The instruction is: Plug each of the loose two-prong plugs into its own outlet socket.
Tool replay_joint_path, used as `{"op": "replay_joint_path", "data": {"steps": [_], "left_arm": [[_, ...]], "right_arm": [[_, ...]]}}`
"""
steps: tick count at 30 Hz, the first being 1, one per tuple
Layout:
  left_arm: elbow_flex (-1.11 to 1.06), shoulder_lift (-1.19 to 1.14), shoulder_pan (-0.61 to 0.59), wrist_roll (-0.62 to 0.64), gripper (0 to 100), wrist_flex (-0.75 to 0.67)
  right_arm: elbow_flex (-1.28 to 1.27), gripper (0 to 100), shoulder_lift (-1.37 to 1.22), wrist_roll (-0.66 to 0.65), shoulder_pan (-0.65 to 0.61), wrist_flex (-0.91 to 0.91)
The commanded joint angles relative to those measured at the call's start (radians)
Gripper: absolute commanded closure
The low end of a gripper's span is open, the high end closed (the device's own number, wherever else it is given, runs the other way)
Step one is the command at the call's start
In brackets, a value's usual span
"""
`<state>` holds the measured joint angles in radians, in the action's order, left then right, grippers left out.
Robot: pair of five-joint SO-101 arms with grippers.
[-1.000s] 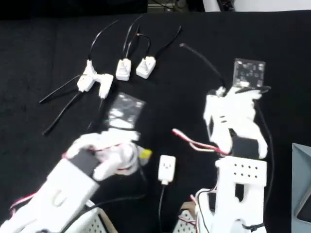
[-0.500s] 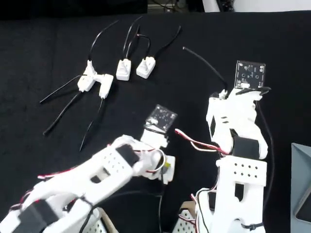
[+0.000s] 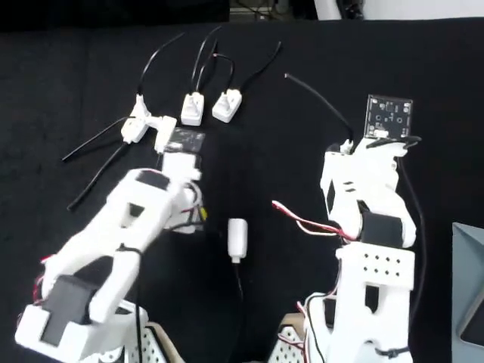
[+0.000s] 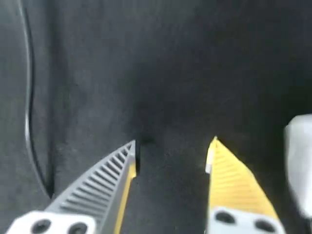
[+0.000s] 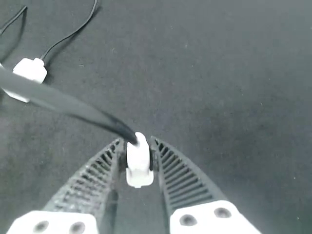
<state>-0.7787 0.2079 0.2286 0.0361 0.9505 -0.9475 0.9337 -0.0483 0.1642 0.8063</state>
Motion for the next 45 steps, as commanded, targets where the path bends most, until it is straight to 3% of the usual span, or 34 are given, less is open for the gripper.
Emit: {"op": "replay_joint_path", "data": {"steps": [1, 8, 13, 17, 21, 25, 32, 36, 45], "left_arm": [[0.128, 0.014, -0.022, -0.023, 77, 0.107], [0.234, 0.178, 0.01, -0.015, 77, 0.239], [0.14, 0.348, 0.183, 0.017, 76, 0.233], [0.021, 0.402, 0.321, 0.098, 76, 0.12], [-0.102, 0.384, 0.383, 0.106, 76, -0.057], [-0.16, 0.316, 0.375, 0.097, 76, -0.147], [-0.156, 0.152, 0.163, 0.012, 77, -0.144], [-0.156, 0.186, 0.07, 0.0, 77, -0.141], [-0.067, 0.488, 0.189, 0.008, 77, 0.077]], "right_arm": [[0.012, 98.5, 0.018, -0.006, 0.006, -0.02], [0.012, 98.5, 0.018, -0.006, 0.006, -0.02], [0.01, 98.5, 0.018, -0.006, 0.006, -0.02], [0.01, 98.5, 0.018, -0.006, 0.006, -0.02], [0.01, 98.5, 0.018, -0.006, 0.006, -0.02], [0.01, 98.5, 0.018, -0.006, 0.006, -0.02], [0.01, 98.5, 0.018, -0.006, 0.005, -0.02], [0.01, 98.5, 0.018, -0.006, 0.005, -0.02], [0.01, 98.5, 0.018, -0.006, 0.005, -0.02]]}}
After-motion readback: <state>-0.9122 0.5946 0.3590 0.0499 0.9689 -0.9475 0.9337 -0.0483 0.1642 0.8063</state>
